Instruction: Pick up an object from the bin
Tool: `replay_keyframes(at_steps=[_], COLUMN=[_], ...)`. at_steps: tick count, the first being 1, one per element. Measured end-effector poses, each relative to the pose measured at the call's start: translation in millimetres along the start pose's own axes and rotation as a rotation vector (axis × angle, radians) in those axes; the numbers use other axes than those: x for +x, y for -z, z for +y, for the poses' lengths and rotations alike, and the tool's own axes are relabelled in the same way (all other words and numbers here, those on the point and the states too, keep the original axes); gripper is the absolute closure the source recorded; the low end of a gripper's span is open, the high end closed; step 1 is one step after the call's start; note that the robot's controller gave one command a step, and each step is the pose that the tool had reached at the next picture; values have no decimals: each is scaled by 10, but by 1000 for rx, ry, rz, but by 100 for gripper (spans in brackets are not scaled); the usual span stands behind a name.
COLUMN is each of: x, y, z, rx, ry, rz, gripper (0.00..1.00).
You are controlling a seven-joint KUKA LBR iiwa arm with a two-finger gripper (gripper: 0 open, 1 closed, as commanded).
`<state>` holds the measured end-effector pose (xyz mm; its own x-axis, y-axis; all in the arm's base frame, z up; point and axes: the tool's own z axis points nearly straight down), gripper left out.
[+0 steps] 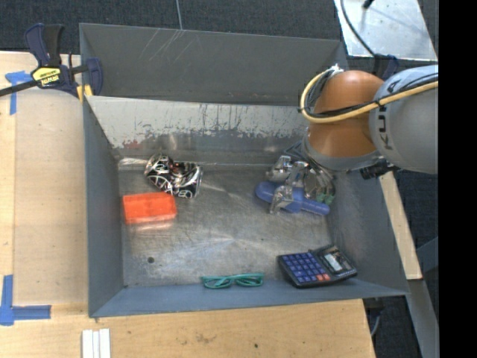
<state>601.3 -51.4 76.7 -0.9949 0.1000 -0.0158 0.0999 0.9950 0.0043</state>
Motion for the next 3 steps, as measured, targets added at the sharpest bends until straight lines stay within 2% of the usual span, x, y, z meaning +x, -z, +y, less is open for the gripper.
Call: replay_keyframes(at_steps=[1,2,3], x=[100,237,-196], y=[4,6,1541], z=[229,308,327], rx=[7,2,4], ry=[20,42,47], rz=[-7,-12,6], gripper=[100,100,100])
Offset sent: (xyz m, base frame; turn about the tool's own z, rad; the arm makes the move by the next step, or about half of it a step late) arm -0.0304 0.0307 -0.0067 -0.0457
